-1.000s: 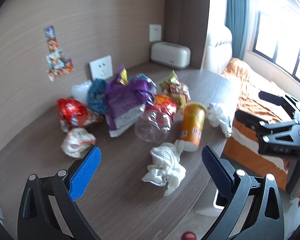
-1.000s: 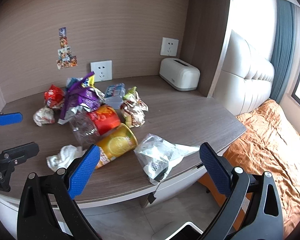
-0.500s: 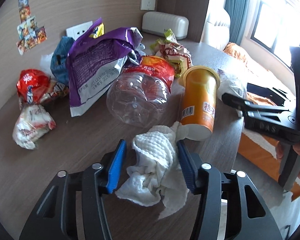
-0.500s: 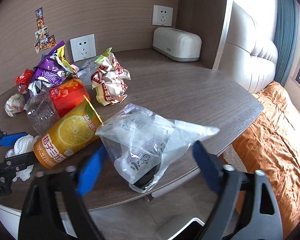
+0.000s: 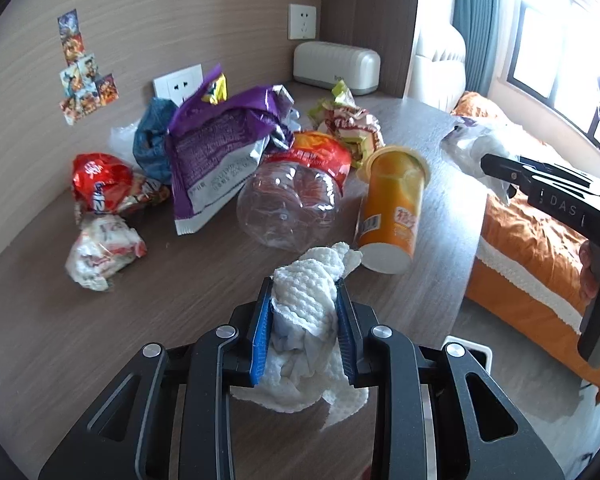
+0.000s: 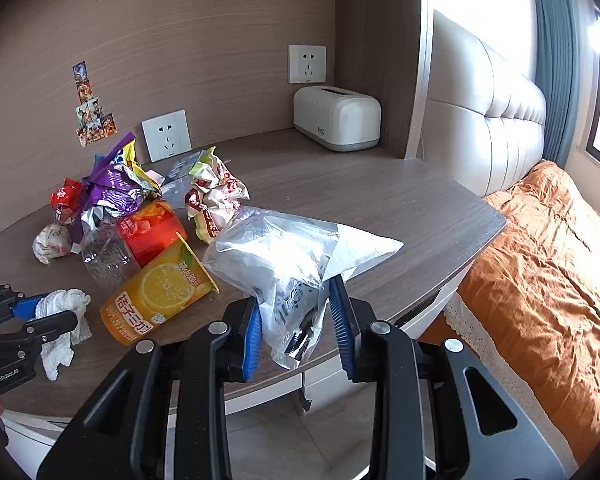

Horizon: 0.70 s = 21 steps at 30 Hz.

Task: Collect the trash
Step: 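Carry tissue and bag over the white bin and open both tools to drop them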

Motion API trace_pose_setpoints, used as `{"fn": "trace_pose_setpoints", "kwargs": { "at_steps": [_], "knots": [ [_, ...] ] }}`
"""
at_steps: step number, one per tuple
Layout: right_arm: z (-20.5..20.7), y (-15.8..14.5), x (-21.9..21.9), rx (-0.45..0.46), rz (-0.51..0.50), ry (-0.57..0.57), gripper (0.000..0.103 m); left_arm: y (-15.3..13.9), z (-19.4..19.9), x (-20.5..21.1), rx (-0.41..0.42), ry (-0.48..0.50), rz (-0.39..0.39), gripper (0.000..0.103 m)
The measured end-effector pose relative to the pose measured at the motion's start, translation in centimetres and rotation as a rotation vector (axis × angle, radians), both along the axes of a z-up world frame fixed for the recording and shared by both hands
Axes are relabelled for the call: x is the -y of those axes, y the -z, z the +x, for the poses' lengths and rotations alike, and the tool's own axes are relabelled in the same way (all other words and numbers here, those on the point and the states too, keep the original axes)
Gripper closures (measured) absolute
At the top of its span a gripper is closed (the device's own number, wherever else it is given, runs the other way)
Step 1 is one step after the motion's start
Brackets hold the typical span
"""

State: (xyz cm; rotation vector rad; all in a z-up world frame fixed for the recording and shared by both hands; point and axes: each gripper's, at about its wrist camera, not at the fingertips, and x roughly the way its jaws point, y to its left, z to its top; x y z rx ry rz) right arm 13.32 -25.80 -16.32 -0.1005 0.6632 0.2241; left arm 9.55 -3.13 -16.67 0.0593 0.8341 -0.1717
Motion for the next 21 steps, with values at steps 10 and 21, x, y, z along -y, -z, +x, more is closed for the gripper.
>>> {"fn": "trace_pose_setpoints", "kwargs": {
  "at_steps": [10, 21],
  "knots": [
    [-6.1, -1.5, 6.1, 0.003, 0.019, 0.095, 0.070, -3.2, -2.8, 7.2, 0.051, 0.191, -0.049, 0.075],
    [-13.7, 3.1, 18.1, -0.126, 0.046, 0.333, 0.070, 3.8, -4.2, 23.9, -0.054, 0.583, -0.133, 0.074]
  ]
}}
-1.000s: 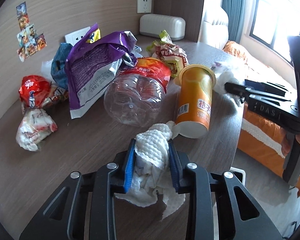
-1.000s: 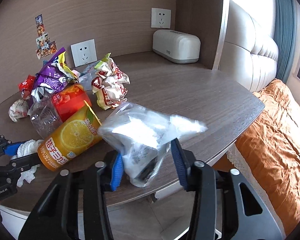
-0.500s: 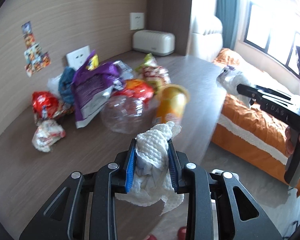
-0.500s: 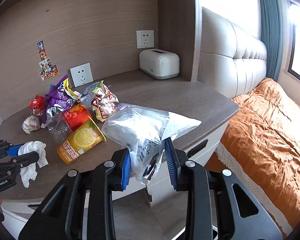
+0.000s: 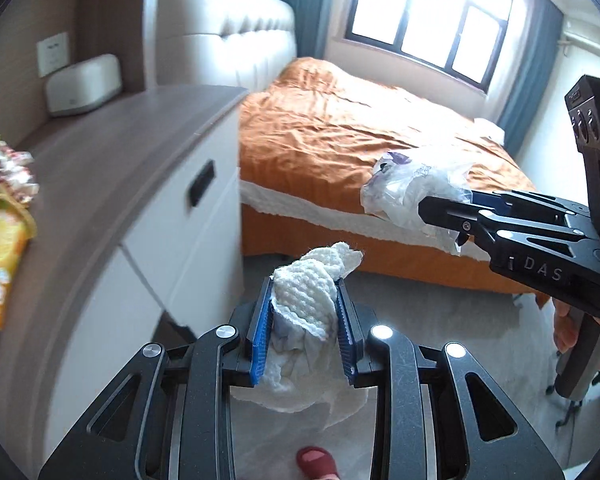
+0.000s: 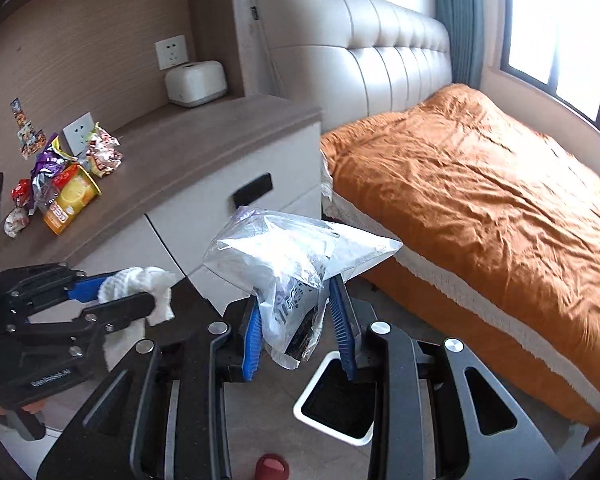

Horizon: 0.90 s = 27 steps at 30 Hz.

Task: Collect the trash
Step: 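Carry tissue and bag over the white bin and open both tools to drop them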

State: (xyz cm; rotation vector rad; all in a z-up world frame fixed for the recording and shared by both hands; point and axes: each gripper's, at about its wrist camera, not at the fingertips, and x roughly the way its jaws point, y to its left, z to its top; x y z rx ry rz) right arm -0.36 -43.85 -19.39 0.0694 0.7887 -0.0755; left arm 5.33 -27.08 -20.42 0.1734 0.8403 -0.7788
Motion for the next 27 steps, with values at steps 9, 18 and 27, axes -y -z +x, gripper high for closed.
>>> {"fn": "trace_pose_setpoints", "kwargs": {
  "at_steps": [9, 18, 27],
  "knots": [
    [-1.2, 11.1, 5.9, -0.130, 0.065, 0.088, 0.070, 14.2, 0.4, 10.3, -0.152, 0.190, 0.033, 0.074],
    [-0.2, 28.4, 10.1, -0.280, 0.176, 0.099, 0.052, 31.1, 0.9, 14.7, -0.234, 0.235, 0.108, 0.006],
    [-0.1, 34.4, 12.6, -0.315, 0.147, 0.184, 0.005, 35.3, 1.9, 14.8, -0.216, 0.194, 0.189, 0.005]
  ]
}}
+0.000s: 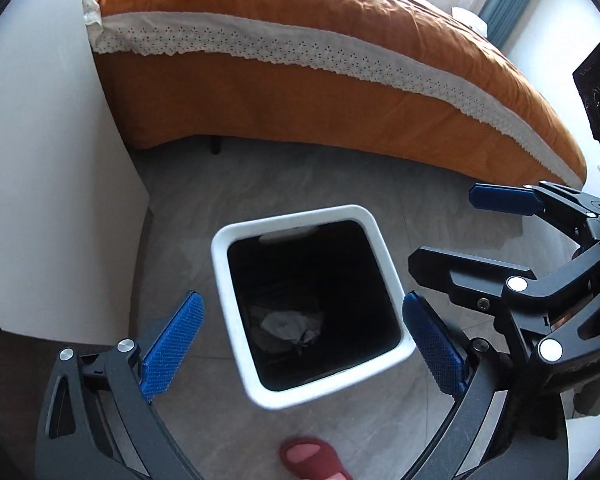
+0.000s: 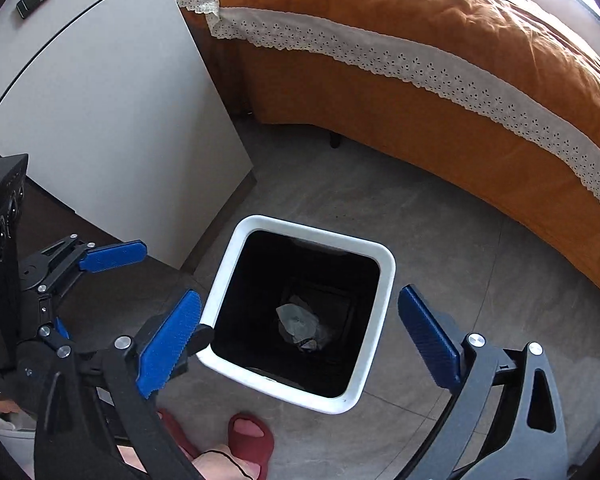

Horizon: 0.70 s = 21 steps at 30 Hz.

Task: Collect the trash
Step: 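Carry tissue and bag over the white bin and open both tools to drop them, then grasp the orange drink cup with the left tool while the right tool grasps the snack wrapper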

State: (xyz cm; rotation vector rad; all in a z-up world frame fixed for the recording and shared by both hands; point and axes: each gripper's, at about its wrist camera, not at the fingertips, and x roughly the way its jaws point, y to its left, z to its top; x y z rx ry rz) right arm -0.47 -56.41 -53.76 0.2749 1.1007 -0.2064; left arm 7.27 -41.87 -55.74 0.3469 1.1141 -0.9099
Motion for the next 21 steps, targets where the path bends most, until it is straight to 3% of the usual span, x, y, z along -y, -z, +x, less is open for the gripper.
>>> {"fn": "trace_pose_setpoints", "kwargs": {
  "at_steps": [5, 10, 15, 21],
  "knots": [
    [-0.4, -3.2, -0.4, 0.001, -0.006, 0.004, 0.005, -4.5, 0.1, -1.6, 0.017, -0.048, 0.004, 0.005],
    [0.0, -9.0, -1.2, 0.057, -0.030, 0.008, 0.005, -10.6, 0.3, -3.8, 0.038, -0.109, -0.019, 0.005],
    [0.1, -16.0, -3.1, 0.131, -0.065, -0.017, 0.005, -17.6, 0.3, -6.0, 0.097, -0.172, -0.047, 0.005],
    [0.1, -23.5, -5.9, 0.224, -0.088, -0.079, 0.005, -26.2, -0.3, -8.9, 0.227, -0.224, -0.082, 0.005]
  ]
}}
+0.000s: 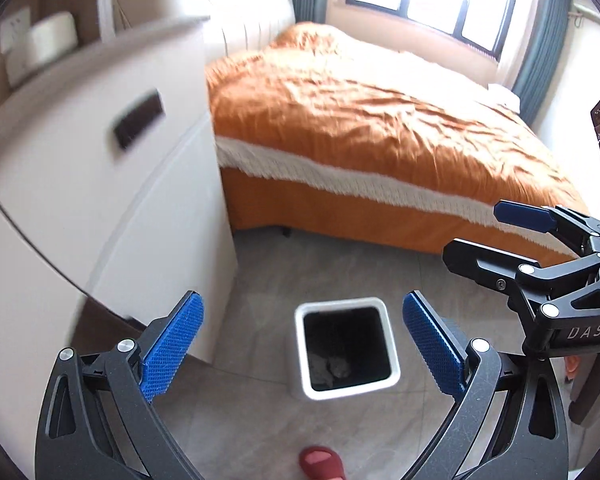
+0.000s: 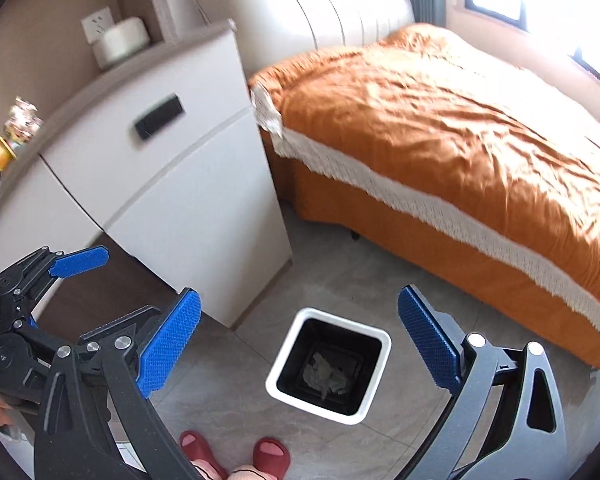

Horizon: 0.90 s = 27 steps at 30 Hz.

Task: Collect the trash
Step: 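Grasp the orange drink cup with the left tool while the right tool grasps the snack wrapper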

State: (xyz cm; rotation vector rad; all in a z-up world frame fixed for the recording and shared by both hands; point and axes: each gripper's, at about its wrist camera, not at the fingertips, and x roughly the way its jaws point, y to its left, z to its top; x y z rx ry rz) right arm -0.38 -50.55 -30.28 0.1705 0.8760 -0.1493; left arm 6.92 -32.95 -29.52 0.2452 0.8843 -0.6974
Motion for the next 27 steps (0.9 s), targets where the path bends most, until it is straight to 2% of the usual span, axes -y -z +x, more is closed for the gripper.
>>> {"fn": "trace_pose_setpoints", "kwargs": {
  "at_steps": [8, 14, 19, 22, 27],
  "knots": [
    [1.3, -7.7, -4.4, 0.119, -0.024, -0.110, 0.005, -8.8, 0.0, -5.7, 0.150, -0.150, -0.012, 0.005],
    [3.8, -12.2, -8.9, 0.217, -0.043, -0.267, 0.005, -13.2, 0.9, -12.0, 0.253, -0.299, 0.026, 0.005],
    [6.7, -15.1, -13.7, 0.274, -0.043, -0.409, 0.005, -15.3, 2.1, -16.8, 0.288, -0.388, 0.054, 0.005],
    [8.6, -16.2, -16.7, 0.294, -0.043, -0.486, 0.005, -16.0, 3.5, -18.9, 0.301, -0.406, 0.067, 0.005],
    [13.1, -17.0, -21.8, 0.289, -0.066, -0.606, 0.005, -14.8, 5.9, -20.6, 0.256, -0.393, 0.057, 0.005]
  ]
}}
